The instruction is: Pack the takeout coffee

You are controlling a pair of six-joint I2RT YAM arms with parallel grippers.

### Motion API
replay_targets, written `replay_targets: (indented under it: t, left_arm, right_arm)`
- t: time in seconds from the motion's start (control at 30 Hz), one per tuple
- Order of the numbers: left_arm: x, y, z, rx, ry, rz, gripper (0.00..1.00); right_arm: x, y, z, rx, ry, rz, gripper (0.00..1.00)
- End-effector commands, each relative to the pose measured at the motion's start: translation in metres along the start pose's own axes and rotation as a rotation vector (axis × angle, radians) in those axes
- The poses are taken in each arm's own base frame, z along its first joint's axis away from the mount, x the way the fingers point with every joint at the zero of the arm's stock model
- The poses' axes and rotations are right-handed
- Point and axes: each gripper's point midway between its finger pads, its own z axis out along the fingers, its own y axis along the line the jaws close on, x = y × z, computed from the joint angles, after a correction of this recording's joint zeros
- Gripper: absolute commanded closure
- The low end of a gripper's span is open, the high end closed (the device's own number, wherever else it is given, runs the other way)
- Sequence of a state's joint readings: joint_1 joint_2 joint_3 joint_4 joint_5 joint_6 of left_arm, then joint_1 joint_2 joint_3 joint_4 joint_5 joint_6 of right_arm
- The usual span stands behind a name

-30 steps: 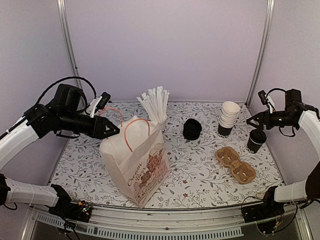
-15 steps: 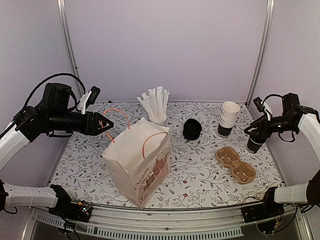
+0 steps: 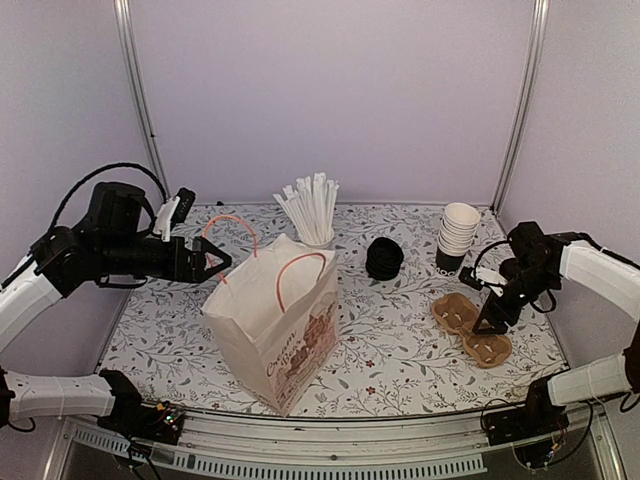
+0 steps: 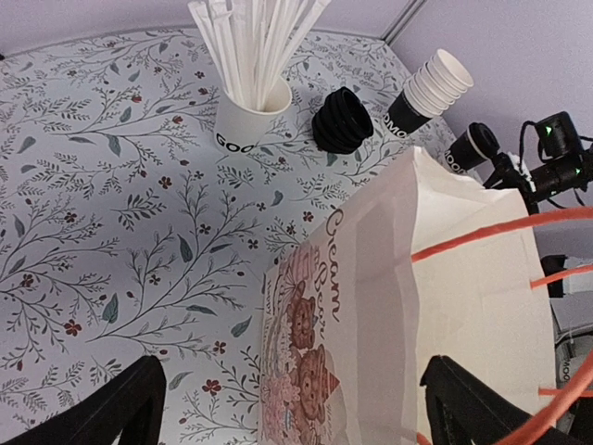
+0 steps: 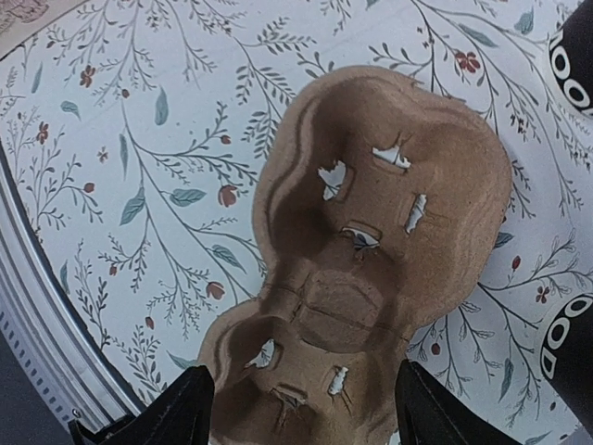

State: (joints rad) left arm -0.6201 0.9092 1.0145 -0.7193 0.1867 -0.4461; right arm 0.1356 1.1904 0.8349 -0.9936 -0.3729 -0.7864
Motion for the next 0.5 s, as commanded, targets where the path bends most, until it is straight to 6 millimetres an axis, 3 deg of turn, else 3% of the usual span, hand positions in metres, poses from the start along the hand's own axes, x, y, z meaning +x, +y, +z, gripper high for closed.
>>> replay_targets:
  t: [0.0,0.23,0.47]
  left_arm:
    - [-0.008,0.013,-0.005,-0.079,-0.074,-0.027,0.00]
    - [-0.006,0.026,-0.012,-0.129,-0.135,-0.046,0.00]
    - [-0.002,0.037,-0.014,-0.174,-0.146,-0.060,0.00]
  right_arm:
    - [0.010,-0.028,0.021,0.089,0.095,0.098,0.31]
    - [0.006,-0.028,0.028,0.075,0.096,0.135,0.34]
    - [0.012,-0.022,0.047,0.058,0.185,0.156,0.40]
